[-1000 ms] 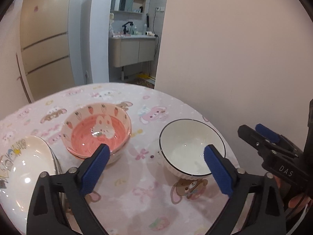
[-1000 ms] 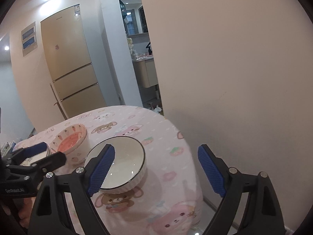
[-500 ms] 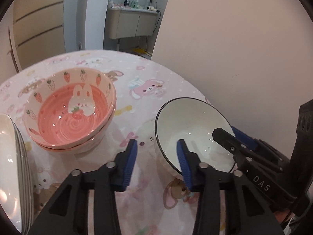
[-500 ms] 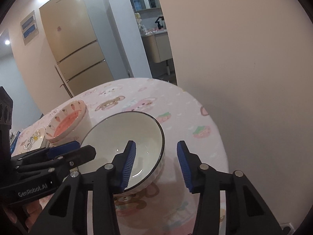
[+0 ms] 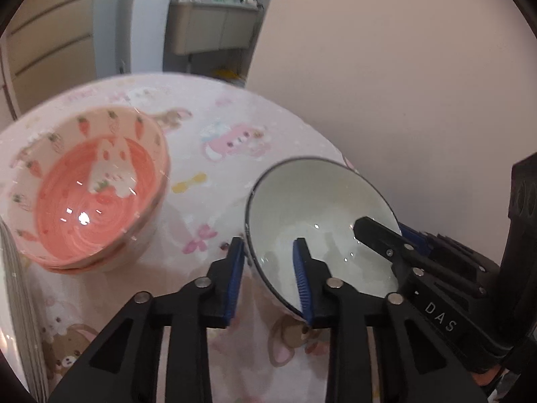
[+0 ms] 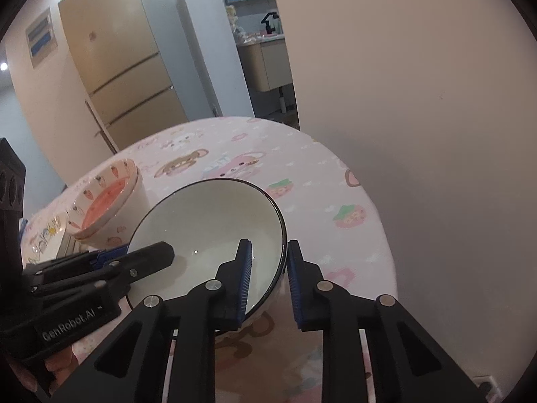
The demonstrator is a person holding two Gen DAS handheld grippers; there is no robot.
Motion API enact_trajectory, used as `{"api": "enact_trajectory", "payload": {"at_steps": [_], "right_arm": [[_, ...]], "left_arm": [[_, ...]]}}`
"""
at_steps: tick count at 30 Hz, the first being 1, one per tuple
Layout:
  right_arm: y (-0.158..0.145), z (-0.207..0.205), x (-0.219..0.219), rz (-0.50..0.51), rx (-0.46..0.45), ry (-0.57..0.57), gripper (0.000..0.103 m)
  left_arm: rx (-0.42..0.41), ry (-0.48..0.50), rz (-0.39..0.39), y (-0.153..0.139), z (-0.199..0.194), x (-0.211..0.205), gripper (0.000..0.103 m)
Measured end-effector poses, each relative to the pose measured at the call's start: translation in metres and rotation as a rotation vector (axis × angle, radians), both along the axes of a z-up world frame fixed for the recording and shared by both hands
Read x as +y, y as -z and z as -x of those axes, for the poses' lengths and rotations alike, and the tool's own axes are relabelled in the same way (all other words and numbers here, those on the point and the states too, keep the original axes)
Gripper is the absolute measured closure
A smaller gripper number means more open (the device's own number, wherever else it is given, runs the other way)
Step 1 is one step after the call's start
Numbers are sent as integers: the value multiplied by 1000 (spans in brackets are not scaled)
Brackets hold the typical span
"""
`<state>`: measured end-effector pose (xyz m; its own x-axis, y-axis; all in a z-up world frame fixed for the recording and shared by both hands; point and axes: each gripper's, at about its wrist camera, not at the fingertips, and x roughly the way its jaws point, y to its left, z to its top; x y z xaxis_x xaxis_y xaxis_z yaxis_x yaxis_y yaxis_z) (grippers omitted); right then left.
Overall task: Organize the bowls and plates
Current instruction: 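Clamp the white bowl rim with the left gripper while the right gripper clamps it too, then lift the white bowl with both grippers and carry it over the pink bowls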
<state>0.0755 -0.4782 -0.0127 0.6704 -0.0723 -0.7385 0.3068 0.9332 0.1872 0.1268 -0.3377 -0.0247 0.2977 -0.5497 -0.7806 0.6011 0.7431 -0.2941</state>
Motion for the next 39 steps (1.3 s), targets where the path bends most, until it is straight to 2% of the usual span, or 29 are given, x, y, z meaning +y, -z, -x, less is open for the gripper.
{"api": "enact_trajectory", "payload": {"at_steps": [2,6,7,11,15,20,24,30,34,39], "right_arm": [[2,-7,0,-2,51,-19,80],[9,-17,-5,-58,104,-2,83],[8,-16,-7,-69,102,6,86],[-2,-5,-6,-124,55,-9,87],[-18,-1,9,-61,22,-20,88],[-38,-2,21,-69,-21,-56,88],[-58,-8,37,-46,-64,-90,88],[-78,-15,63,-33,-113,-149,88],[-88,-20,79,-22,-137,-180,88],[-102,-35,94,-9,-171,-212,88]], "left_arm": [[101,-9,-4,10,-7,-3,71],[107,-49,-22,10,-9,-4,81],[99,-55,-25,10,-8,-3,83],[24,-61,-45,-1,3,3,87],[-29,-71,-27,-20,11,12,87],[-99,-106,-42,-49,20,29,87],[-127,-143,-61,-65,21,43,87],[-131,-199,-22,-81,15,75,87],[-166,-224,-17,-92,12,89,87],[-168,-248,2,-107,-8,105,87]]}}
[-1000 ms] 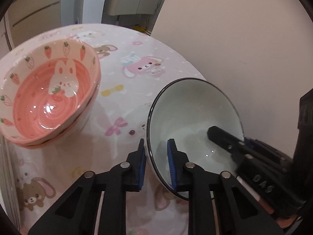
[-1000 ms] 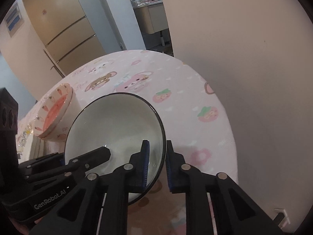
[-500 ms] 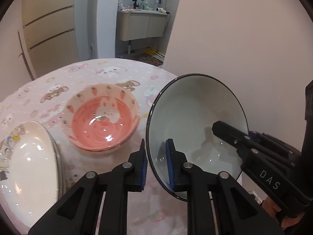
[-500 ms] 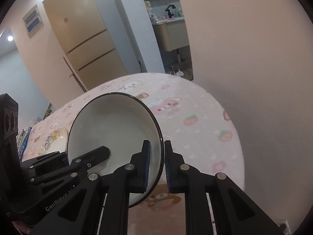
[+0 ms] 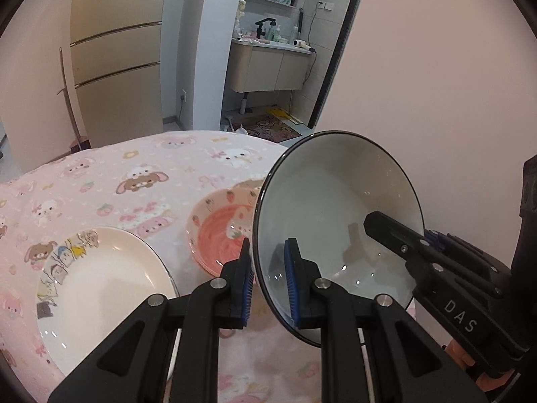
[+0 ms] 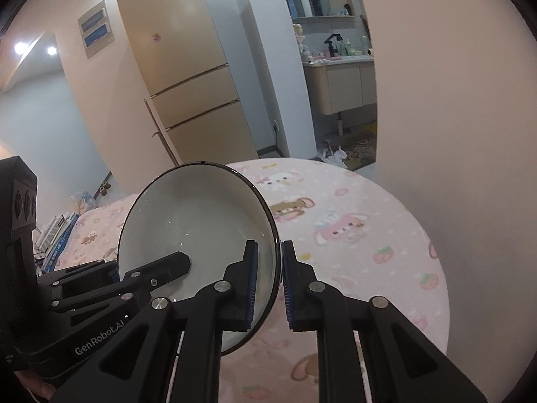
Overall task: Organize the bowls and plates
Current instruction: 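Lift the white bowl with both grippers and carry it over the pink bowls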
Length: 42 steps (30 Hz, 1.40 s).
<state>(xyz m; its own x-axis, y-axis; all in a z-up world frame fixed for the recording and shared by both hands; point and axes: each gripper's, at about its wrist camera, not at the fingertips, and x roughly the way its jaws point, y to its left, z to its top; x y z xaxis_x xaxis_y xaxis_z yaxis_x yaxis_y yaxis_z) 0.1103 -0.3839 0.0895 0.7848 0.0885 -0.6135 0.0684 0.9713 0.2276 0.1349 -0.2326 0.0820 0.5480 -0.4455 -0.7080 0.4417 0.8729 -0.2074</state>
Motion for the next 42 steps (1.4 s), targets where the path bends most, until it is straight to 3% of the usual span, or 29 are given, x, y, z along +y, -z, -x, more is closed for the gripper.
{"api": "enact_trajectory", "payload": {"at_steps": [14,23,32,42], "right_arm": [[-22,-41,23,21,-38,-21,88],[18,-67,25,18,74,-3,88],[49,-79,22,-4,148,5,87],[56,-83,22,1,172,18,87]], "left_arm": [[-20,-28,13,-15,-39,21,87],[124,-8,-25,32,-71,17,87],[173,-9,-86,56,-81,12,87],[178,5,-110,61,-81,6,87]]}}
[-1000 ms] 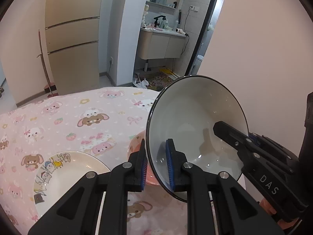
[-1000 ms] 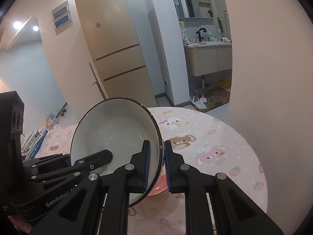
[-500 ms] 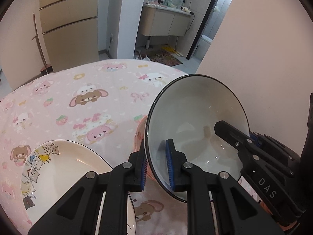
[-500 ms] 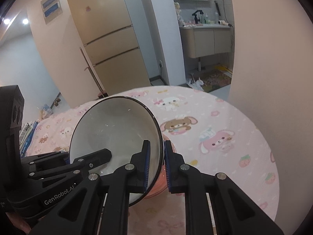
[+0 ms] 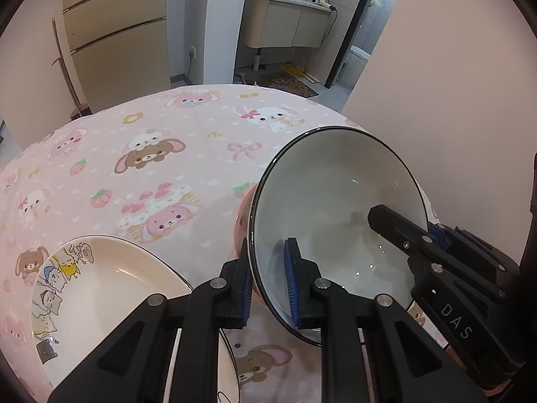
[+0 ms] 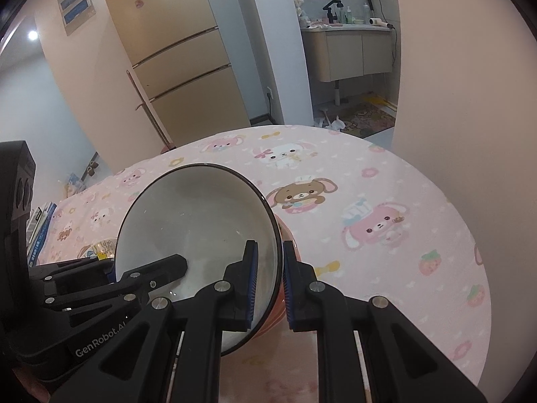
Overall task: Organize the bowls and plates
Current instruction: 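Lift the white bowl with both grippers and carry it over the pink bowls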
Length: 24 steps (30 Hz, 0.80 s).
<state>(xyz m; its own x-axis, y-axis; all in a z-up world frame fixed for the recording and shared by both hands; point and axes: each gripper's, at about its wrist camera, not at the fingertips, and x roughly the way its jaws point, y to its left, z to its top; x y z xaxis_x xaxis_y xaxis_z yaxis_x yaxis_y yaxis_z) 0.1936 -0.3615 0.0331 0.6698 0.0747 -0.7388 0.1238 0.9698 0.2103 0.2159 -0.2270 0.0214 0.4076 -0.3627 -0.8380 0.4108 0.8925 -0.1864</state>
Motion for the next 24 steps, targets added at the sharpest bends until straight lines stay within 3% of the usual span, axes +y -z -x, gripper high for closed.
{"api": "enact_trajectory", "payload": {"at_steps": [5,11,16,24], "right_arm": [[-1,4,0,-1,0,-1,87],[-10,8,5,15,-29,-7,87],[-2,2,11,-6,-4,-19,87],[10,-2,9,-6,26,6,87]], "left_arm": [[-48,8,-51,-9,10,-3,87],[-76,2,-43,-17,12,2,87],[-144,-21,-110,-20,13,1,87],[-109,-8,-63,-1,-2,2,87]]}}
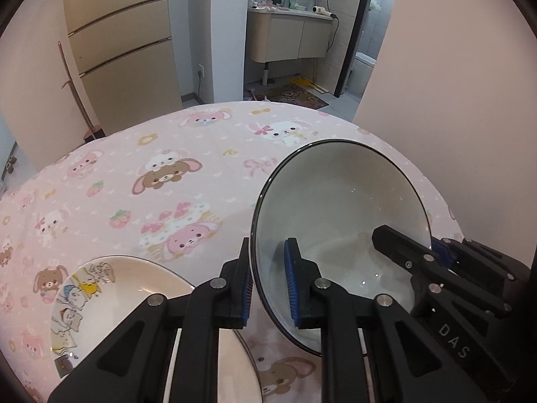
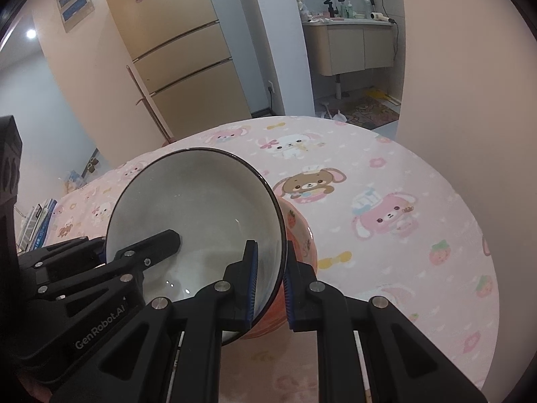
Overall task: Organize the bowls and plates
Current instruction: 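Lift the white bowl with both grippers and carry it over the pink bowls, then lower the white bowl onto the pink bowls and open both grippers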
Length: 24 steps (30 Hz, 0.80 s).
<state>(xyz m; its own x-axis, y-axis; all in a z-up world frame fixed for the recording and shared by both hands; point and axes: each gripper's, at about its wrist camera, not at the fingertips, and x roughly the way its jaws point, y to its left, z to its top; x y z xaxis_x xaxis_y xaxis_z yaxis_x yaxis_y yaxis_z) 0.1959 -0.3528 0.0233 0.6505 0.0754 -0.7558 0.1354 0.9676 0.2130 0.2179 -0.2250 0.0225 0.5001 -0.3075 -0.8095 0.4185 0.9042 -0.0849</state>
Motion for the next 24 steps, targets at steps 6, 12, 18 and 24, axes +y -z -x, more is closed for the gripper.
{"api": "enact_trajectory", "payload": {"at_steps": [6,12,18,24], "right_arm": [[4,-3,-1,1,11,1,87],[2,-2,1,45,-6,19,83],[-2,-1,1,50,-9,15,83],[-3,-1,3,75,-13,12,83]], "left_arm": [[-40,0,-42,3,3,-7,87],[-55,0,-99,14,4,-15,87],[-49,-2,-89,17,2,-16,87],[-17,23,-50,16,-1,-14,65]]}}
